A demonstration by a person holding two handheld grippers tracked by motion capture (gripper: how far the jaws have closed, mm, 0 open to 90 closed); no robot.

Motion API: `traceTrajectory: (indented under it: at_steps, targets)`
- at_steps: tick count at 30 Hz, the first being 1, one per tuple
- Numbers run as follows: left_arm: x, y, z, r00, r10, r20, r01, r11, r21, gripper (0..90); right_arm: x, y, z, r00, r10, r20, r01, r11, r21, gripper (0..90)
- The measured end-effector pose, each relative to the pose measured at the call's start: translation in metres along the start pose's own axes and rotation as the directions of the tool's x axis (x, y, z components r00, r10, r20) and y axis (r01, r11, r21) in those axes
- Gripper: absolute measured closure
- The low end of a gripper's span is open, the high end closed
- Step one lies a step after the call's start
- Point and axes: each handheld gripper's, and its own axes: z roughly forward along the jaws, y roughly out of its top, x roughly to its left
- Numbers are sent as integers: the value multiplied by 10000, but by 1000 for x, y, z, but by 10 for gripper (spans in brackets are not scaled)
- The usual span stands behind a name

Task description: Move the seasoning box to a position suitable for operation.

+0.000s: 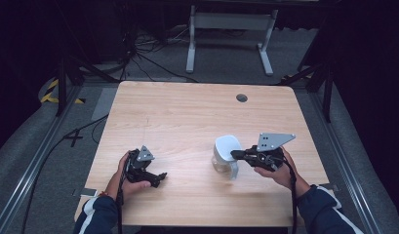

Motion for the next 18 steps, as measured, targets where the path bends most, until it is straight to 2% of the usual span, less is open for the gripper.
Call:
traceTrajectory:
  at_steps: [4, 6, 9, 10, 11, 12, 13, 15, 16, 17, 18]
  targets:
    - [-2, 3, 0, 9997, -238, -79, 240, 9992, 328, 4, 2, -1, -1, 9999, 103, -1, -103, 9999, -11, 900]
    - [-2, 4, 1, 9996, -251, -113, 254, 9994, 215, 10, 3, -1, -1, 9999, 36, 118, -36, 10000, -6, 900]
    - [-1, 5, 2, 9995, -262, -162, 259, 9996, -148, 65, 3, -1, -1, 10000, 17, 58, -17, 10000, 3, 900]
    - [-1, 6, 3, 9990, -393, -214, 387, 9989, -264, 102, 3, -1, -1, 10000, 33, 47, -33, 10000, -4, 900]
    - [-1, 8, 3, 9990, -416, -169, 410, 9984, -382, 174, 3, -1, -2, 10000, -22, 50, 22, 10000, 41, 900]
    - [-1, 11, 4, 9987, -501, 55, 502, 9982, -331, 193, 4, -1, -2, 9999, -88, 64, 88, 9999, 80, 900]
    - [-2, 15, 5, 9991, -405, 147, 408, 9989, -220, 206, 4, 0, -3, 9999, -134, 102, 133, 9998, 120, 900]
    - [-7, 22, 7, 9999, -61, -101, 56, 9987, -499, 273, 4, 0, -3, 9999, -135, 94, 134, 9998, 121, 900]
    - [-9, 28, 7, 10000, 41, -51, -43, 9986, -533, 313, 4, -1, -3, 9998, -146, 99, 144, 9998, 117, 900]
    - [-9, 28, 7, 10000, 41, -51, -43, 9986, -533, 330, 4, -1, -3, 9998, -146, 99, 144, 9998, 117, 900]
    - [-13, 35, 8, 9999, 122, -87, -128, 9979, -636, 330, 4, -1, -3, 9999, -110, 66, 109, 9999, 101, 900]
